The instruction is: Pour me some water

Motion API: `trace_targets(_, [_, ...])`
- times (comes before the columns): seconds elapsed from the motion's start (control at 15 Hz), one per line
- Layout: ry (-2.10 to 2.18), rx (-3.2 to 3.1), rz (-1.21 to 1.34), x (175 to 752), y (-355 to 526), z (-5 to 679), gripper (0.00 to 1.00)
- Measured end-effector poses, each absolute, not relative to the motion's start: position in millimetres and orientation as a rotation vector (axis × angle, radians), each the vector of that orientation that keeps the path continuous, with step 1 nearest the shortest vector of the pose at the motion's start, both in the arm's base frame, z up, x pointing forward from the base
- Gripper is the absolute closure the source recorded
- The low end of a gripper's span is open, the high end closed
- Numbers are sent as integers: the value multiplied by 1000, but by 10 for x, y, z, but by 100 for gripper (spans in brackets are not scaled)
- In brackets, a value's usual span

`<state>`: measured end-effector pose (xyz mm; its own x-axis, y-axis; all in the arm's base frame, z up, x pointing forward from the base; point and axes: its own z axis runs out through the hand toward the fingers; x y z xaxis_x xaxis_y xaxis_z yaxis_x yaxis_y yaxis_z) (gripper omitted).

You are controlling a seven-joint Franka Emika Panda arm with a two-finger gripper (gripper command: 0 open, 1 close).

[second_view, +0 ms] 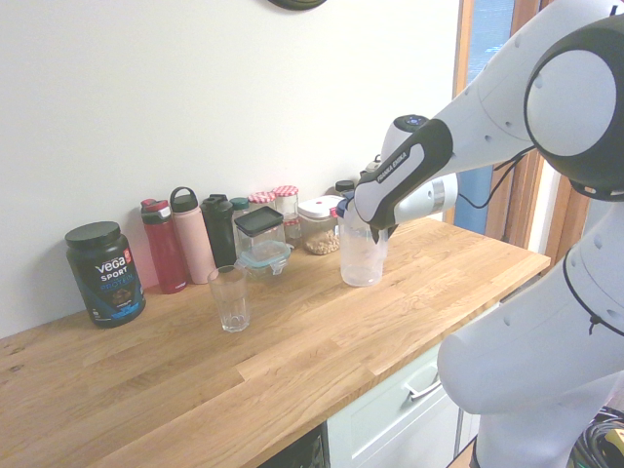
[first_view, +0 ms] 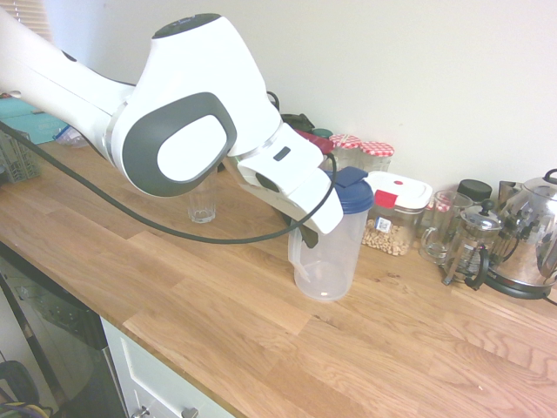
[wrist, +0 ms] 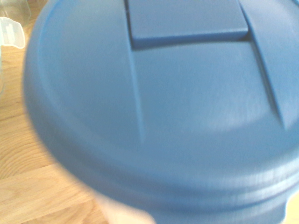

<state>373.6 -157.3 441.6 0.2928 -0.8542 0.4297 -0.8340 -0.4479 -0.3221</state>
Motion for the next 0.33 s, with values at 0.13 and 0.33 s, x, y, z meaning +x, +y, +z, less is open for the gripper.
trace_targets(0.13, [1633, -2499, -863, 3728, -1572, 4425, 0])
trace_targets(0.33, [1658, -2550, -734, 3539, -1561, 4529, 0])
